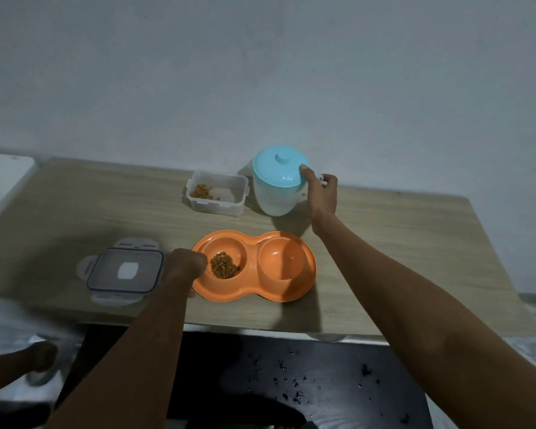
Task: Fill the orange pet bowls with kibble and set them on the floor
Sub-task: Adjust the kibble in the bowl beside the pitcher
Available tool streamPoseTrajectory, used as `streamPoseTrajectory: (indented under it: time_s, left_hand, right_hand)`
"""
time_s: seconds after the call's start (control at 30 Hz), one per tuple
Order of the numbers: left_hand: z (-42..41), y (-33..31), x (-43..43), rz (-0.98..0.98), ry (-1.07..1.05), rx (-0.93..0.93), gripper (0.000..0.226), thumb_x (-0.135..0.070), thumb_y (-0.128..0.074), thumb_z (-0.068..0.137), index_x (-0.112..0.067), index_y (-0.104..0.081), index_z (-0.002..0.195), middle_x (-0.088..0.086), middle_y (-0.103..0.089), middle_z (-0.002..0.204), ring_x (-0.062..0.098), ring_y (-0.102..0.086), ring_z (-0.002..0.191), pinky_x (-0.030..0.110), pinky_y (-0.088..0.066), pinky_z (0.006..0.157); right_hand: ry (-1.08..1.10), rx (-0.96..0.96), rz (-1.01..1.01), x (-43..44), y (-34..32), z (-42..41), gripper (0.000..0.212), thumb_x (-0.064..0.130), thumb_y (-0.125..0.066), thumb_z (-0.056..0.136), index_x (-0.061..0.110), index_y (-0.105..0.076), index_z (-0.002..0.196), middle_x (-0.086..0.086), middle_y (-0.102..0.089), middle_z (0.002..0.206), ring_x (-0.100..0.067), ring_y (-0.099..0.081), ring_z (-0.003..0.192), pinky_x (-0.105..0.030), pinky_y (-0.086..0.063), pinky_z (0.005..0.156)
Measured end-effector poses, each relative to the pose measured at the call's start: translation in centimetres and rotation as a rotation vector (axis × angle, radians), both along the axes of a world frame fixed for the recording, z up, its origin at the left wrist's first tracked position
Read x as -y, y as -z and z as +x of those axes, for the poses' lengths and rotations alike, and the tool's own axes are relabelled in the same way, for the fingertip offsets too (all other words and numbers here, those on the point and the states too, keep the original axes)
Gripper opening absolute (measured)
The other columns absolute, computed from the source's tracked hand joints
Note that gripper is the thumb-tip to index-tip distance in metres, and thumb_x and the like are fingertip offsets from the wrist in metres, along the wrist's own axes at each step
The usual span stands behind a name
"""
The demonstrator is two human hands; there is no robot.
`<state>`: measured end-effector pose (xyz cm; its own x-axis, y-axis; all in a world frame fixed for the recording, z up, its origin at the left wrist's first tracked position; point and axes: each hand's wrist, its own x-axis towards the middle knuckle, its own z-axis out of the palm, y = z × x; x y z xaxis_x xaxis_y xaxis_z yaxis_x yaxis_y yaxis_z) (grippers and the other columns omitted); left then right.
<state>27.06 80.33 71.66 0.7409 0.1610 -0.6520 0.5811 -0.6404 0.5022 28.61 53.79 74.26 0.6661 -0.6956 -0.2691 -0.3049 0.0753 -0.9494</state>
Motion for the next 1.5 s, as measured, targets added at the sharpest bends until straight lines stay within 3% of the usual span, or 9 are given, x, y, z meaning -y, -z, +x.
streamPoseTrajectory:
  time_s: [0.17,0.43,0.7,0.83,0.93,1.13,1.23,1.37,1.5]
  left_hand:
    - [-0.6,0.5,0.3,0.037,-0.011,0.047,0.027,-0.019,-0.057,0.094,0.006,-0.06,0.104,0.027,-0.062,0.102,0.042,-0.065,0.085,0.053,-0.06,0.078]
    - [-0.7,1.1,0.2,0.028,-0.046,0.08,0.022,-0.02,-0.059,0.092,0.001,-0.061,0.098,0.023,-0.063,0.1,0.04,-0.063,0.096,0.051,-0.057,0.087]
    - [-1.0,0.6,0.1,0.071,0.02,0.112,0.02,-0.021,-0.058,0.093,-0.001,-0.06,0.094,0.022,-0.064,0.1,0.04,-0.064,0.095,0.04,-0.054,0.079]
    - [-1.9,0.9,-0.4,0.119,0.037,0.12,0.033,-0.027,-0.056,0.092,0.0,-0.064,0.11,0.022,-0.063,0.114,0.038,-0.064,0.1,0.041,-0.054,0.083]
    - [-2.5,1.4,-0.7,0.166,0.046,0.169,0.042,-0.037,-0.051,0.089,-0.007,-0.062,0.116,0.019,-0.057,0.124,0.038,-0.06,0.107,0.049,-0.05,0.094]
    - [-4.5,1.0,0.0,0.191,0.261,0.398,0.079,-0.064,-0.056,0.082,-0.021,-0.039,0.146,0.014,-0.038,0.145,0.037,-0.037,0.135,0.054,-0.04,0.102]
    - [-5.0,1.1,0.4,0.175,0.369,0.363,0.108,-0.073,-0.066,0.067,-0.023,-0.024,0.154,0.009,-0.032,0.153,0.033,-0.03,0.141,0.053,-0.038,0.106]
    - [-4.9,1.8,0.2,0.154,0.396,0.344,0.123,-0.065,-0.079,0.061,-0.016,-0.017,0.156,0.01,-0.029,0.158,0.034,-0.031,0.143,0.051,-0.037,0.111]
    - [-4.4,2.4,-0.6,0.11,0.404,0.363,0.122,-0.059,-0.083,0.062,-0.017,-0.018,0.157,0.013,-0.034,0.156,0.035,-0.037,0.141,0.052,-0.042,0.107]
  right_hand:
    - [-0.096,0.016,-0.016,1.0,-0.1,-0.2,0.047,0.048,-0.072,0.086,0.003,-0.059,0.093,-0.002,-0.054,0.081,-0.018,-0.053,0.077,-0.034,-0.042,0.071]
    - [-0.086,0.071,0.146,-1.0,-0.6,-2.1,0.033,0.038,-0.072,0.09,0.011,-0.067,0.109,-0.001,-0.065,0.102,-0.014,-0.056,0.087,-0.025,-0.044,0.067]
    - [0.03,0.133,0.12,-0.2,-3.6,-5.5,0.035,0.039,-0.077,0.085,0.008,-0.06,0.09,0.0,-0.051,0.08,-0.014,-0.044,0.074,-0.027,-0.038,0.065]
    - [0.016,0.131,0.04,0.0,-4.9,-9.1,0.05,0.045,-0.082,0.079,0.015,-0.044,0.068,0.0,-0.038,0.069,-0.015,-0.034,0.067,-0.031,-0.032,0.065]
    - [0.05,0.127,0.034,0.1,-5.6,-12.1,0.049,0.047,-0.085,0.075,0.015,-0.048,0.072,-0.003,-0.038,0.072,-0.015,-0.034,0.066,-0.032,-0.032,0.065]
    - [0.046,0.03,-0.073,0.0,-5.2,-16.3,0.056,0.05,-0.087,0.067,0.012,-0.046,0.064,-0.006,-0.039,0.068,-0.02,-0.037,0.066,-0.037,-0.031,0.063]
    - [0.051,-0.004,-0.092,-0.3,-5.0,-17.9,0.058,0.05,-0.088,0.068,0.015,-0.042,0.061,-0.002,-0.041,0.065,-0.019,-0.041,0.064,-0.036,-0.032,0.06]
    - [0.021,-0.065,-0.157,-0.6,-5.2,-18.7,0.061,0.062,-0.087,0.058,0.022,-0.041,0.062,-0.001,-0.05,0.076,-0.022,-0.049,0.073,-0.033,-0.036,0.062]
    - [-0.015,-0.161,-0.252,-0.7,-5.5,-19.1,0.072,0.072,-0.083,0.05,0.019,-0.054,0.089,-0.004,-0.06,0.102,-0.025,-0.057,0.089,-0.029,-0.039,0.059]
